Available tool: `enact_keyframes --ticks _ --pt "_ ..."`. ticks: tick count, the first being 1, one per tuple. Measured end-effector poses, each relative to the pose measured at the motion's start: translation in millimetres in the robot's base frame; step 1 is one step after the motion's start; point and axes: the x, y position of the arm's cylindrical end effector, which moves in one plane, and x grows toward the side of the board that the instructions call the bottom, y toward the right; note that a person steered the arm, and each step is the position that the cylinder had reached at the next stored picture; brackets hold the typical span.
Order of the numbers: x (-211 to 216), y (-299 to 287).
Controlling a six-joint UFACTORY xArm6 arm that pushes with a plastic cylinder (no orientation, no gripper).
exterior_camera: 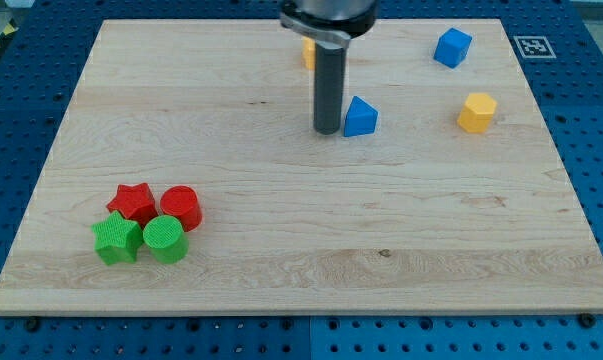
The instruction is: Push the blue triangle into to the yellow hexagon
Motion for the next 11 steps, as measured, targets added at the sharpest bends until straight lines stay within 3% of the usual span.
enact_keyframes --ticks 2,3,5,7,9,11 --pt "-1 78" --pt "25 69" --pt "13 99" --pt "11 91" --pt "2 33" --pt "-25 67"
